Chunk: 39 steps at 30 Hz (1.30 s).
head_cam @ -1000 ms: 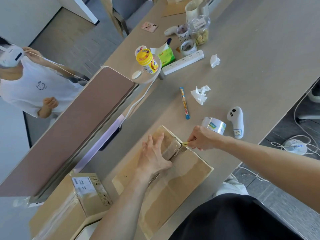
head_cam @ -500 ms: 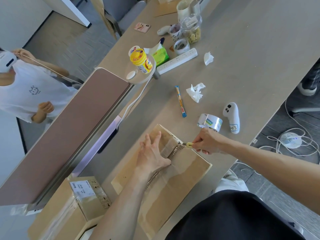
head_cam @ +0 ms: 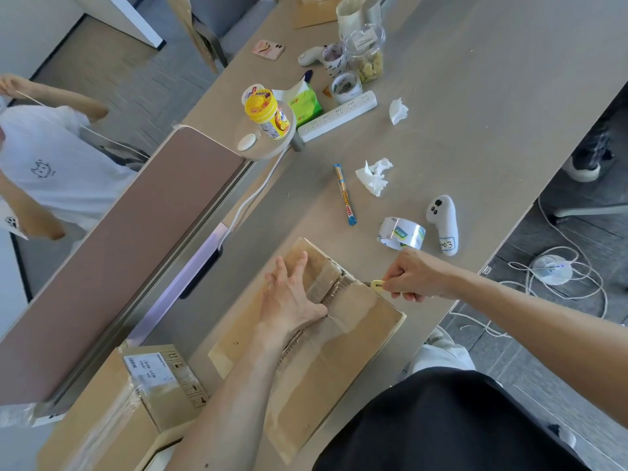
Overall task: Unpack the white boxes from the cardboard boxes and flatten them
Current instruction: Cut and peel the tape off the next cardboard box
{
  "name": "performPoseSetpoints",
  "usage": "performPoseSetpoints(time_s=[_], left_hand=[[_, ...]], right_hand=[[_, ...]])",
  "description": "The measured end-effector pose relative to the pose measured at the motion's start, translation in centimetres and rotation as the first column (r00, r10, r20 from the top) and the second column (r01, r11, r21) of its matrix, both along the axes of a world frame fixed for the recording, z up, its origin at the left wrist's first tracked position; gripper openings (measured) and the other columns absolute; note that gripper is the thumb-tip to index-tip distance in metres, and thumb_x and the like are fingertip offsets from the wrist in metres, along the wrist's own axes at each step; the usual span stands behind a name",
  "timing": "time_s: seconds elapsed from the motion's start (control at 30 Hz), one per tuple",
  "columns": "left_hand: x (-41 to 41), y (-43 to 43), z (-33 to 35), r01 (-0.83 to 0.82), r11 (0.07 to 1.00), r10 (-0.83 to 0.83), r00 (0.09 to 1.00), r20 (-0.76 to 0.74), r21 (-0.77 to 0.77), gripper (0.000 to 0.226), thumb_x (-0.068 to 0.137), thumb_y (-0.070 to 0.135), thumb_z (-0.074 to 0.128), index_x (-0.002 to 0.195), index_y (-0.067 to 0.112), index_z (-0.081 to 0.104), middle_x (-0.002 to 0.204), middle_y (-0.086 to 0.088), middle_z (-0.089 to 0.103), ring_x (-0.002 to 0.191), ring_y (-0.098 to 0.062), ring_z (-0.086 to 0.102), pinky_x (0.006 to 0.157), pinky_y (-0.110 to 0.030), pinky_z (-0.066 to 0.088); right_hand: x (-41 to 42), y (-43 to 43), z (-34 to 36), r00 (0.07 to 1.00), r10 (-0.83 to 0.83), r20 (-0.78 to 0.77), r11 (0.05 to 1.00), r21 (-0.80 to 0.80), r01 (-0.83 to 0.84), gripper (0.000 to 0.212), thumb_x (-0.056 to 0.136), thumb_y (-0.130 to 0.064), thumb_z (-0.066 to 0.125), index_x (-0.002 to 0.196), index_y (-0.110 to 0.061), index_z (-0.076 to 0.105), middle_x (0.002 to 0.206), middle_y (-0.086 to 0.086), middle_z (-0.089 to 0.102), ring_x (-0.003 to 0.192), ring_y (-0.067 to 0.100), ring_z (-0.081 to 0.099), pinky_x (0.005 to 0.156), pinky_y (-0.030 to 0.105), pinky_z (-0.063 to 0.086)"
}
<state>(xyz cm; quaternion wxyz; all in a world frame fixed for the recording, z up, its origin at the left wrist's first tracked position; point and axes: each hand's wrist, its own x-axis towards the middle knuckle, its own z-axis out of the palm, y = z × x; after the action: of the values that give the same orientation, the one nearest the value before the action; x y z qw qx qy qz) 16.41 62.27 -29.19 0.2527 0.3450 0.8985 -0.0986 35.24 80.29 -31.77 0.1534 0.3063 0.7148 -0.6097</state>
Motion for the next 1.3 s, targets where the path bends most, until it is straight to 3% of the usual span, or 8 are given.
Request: performPoseSetpoints(time_s=[0.2, 0.33, 0.43, 0.53, 0.73, 0.87, 1.1, 1.3], left_hand=[[0.1, -0.7, -0.1, -0.062, 0.995, 0.056, 0.995, 0.081, 0.072, 0.11, 0.064, 0.04, 0.067, 0.157, 0.035, 0.01, 0.165, -0.016, -0.001, 0.148, -0.047, 0.006, 0.118, -0.049, 0.026], [0.1, -2.1, 0.3, -0.175, 0.956, 0.125, 0.969, 0.214, 0.234, 0.099, 0.06, 0.048, 0.063, 0.153, 0.032, 0.033, 0.165, -0.015, 0.008, 0.151, -0.039, 0.004, 0.121, -0.048, 0.019], [0.7, -3.7, 0.5, -0.301, 0.884, 0.176, 0.923, 0.341, 0.358, 0.079, 0.073, 0.045, 0.078, 0.144, 0.03, 0.048, 0.164, -0.004, 0.019, 0.152, -0.022, 0.014, 0.119, -0.034, 0.019], [1.6, -5.2, 0.7, -0.419, 0.783, 0.194, 0.866, 0.46, 0.46, 0.054, 0.088, 0.046, 0.071, 0.137, 0.029, 0.057, 0.157, 0.009, 0.035, 0.144, -0.006, 0.03, 0.114, -0.024, 0.025], [4.2, -8.7, 2.4, -0.756, 0.436, 0.157, 0.598, 0.786, 0.489, 0.029, 0.1, 0.032, 0.055, 0.122, 0.019, 0.067, 0.113, 0.009, 0.073, 0.109, -0.002, 0.066, 0.089, -0.016, 0.049], [5.2, -11.5, 2.4, -0.833, 0.193, 0.176, 0.549, 0.817, 0.518, 0.03, 0.098, 0.032, 0.057, 0.111, 0.009, 0.071, 0.103, -0.011, 0.074, 0.094, -0.014, 0.071, 0.082, -0.019, 0.053], [6.2, -16.5, -0.4, -0.877, -0.184, 0.157, 0.419, 0.894, 0.444, 0.042, 0.095, 0.028, 0.063, 0.102, -0.013, 0.058, 0.083, -0.016, 0.066, 0.071, -0.026, 0.061, 0.072, -0.036, 0.051], [6.1, -20.6, -1.3, -0.818, -0.466, 0.233, 0.252, 0.939, 0.336, 0.01, 0.098, 0.007, 0.054, 0.093, 0.001, 0.06, 0.074, -0.006, 0.074, 0.062, -0.015, 0.071, 0.061, -0.024, 0.059]], right_hand=[[0.4, -0.1, 0.3, 0.978, -0.207, -0.038, 0.978, -0.013, 0.206, 0.031, 0.088, -0.027, 0.069, 0.069, -0.002, 0.069, 0.049, -0.002, 0.06, 0.044, 0.012, 0.053, 0.044, 0.02, 0.042], [-1.1, -1.4, 0.9, 0.975, -0.209, -0.071, 0.976, -0.069, 0.205, 0.019, 0.088, -0.02, 0.064, 0.076, -0.008, 0.072, 0.065, 0.002, 0.07, 0.058, 0.016, 0.063, 0.065, 0.036, 0.055], [-3.0, -2.9, 2.0, 0.978, -0.172, -0.117, 0.982, -0.1, 0.161, 0.018, 0.092, -0.02, 0.059, 0.084, -0.009, 0.071, 0.068, 0.005, 0.07, 0.057, 0.017, 0.06, 0.059, 0.032, 0.052], [-5.1, -5.2, 2.8, 0.977, -0.133, -0.164, 0.983, -0.148, 0.109, 0.02, 0.097, -0.023, 0.058, 0.09, -0.007, 0.067, 0.065, 0.007, 0.064, 0.049, 0.017, 0.053, 0.048, 0.027, 0.044], [-9.0, -10.7, 4.2, 0.985, -0.049, -0.166, 0.981, -0.192, 0.017, 0.007, 0.098, -0.017, 0.055, 0.101, -0.012, 0.058, 0.056, 0.006, 0.055, 0.045, 0.014, 0.043, 0.042, 0.024, 0.033], [-10.7, -14.5, 4.8, 0.988, 0.014, -0.154, 0.964, -0.259, -0.054, 0.026, 0.096, -0.012, 0.055, 0.121, -0.013, 0.05, 0.064, 0.008, 0.059, 0.053, 0.018, 0.052, 0.042, 0.025, 0.036], [-12.8, -20.0, 4.6, 0.961, 0.219, -0.171, 0.946, -0.204, -0.252, 0.016, 0.101, -0.016, 0.051, 0.113, -0.006, 0.053, 0.076, 0.02, 0.059, 0.055, 0.026, 0.054, 0.044, 0.026, 0.045], [-13.7, -22.2, 2.1, 0.831, 0.499, -0.246, 0.86, 0.26, -0.44, 0.018, 0.082, -0.04, 0.062, 0.097, -0.03, 0.062, 0.098, -0.004, 0.066, 0.09, 0.013, 0.063, 0.085, 0.038, 0.052]])
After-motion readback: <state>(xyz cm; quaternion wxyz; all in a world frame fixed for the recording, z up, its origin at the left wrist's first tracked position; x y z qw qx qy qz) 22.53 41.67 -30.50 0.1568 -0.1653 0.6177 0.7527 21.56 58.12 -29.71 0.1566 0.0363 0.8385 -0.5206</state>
